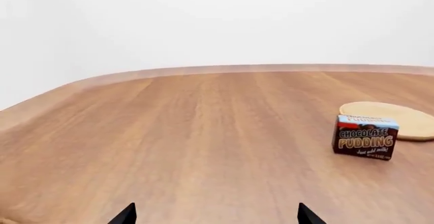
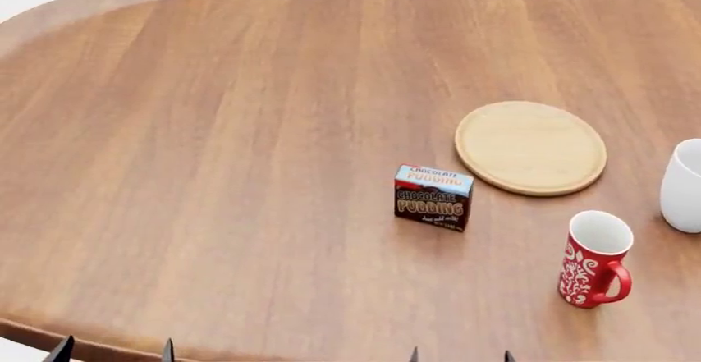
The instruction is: Put the chocolate pudding to the left of the plate.
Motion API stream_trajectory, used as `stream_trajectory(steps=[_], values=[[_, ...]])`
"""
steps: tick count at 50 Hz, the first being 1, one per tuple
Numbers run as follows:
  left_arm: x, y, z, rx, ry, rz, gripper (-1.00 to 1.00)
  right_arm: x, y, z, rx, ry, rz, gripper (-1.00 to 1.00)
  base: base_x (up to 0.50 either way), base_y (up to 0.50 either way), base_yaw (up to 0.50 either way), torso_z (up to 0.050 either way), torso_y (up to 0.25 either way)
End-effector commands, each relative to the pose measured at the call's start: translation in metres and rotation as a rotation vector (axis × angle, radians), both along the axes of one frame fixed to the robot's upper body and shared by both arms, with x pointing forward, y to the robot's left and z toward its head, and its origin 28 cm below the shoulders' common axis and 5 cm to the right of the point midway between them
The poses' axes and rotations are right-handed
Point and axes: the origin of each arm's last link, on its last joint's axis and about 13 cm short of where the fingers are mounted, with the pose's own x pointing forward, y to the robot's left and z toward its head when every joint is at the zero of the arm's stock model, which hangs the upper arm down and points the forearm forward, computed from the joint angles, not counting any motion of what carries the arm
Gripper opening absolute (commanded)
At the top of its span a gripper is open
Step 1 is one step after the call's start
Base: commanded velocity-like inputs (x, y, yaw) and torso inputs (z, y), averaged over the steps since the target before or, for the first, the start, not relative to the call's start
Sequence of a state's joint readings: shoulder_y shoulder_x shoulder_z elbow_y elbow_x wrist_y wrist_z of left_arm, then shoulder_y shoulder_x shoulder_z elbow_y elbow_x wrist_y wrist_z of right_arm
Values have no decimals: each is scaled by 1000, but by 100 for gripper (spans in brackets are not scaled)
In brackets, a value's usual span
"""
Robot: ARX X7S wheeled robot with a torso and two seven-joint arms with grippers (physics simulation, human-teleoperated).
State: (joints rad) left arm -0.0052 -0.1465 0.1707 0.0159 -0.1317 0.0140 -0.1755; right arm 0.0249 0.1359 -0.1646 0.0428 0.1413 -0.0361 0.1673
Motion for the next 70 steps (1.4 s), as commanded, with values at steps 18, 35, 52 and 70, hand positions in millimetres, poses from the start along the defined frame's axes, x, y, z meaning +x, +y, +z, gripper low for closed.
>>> stream_trajectory(steps=[18, 35, 52, 70], values=[[-39, -4, 46, 253, -262, 156, 100, -51, 2, 56, -38, -235, -14, 100, 0, 0, 0, 0, 0], [-38, -4, 45, 257, -259, 151, 100, -45, 2, 49, -51, -195, -19, 100, 257, 0, 0, 0, 0], [-37, -4, 44, 258, -255, 149, 100, -45, 3, 49, -55, -190, -14, 100, 324, 0, 0, 0, 0], [-36, -4, 42, 258, -251, 138, 100, -43, 4, 46, -62, -180, -8, 100, 324, 0, 0, 0, 0]])
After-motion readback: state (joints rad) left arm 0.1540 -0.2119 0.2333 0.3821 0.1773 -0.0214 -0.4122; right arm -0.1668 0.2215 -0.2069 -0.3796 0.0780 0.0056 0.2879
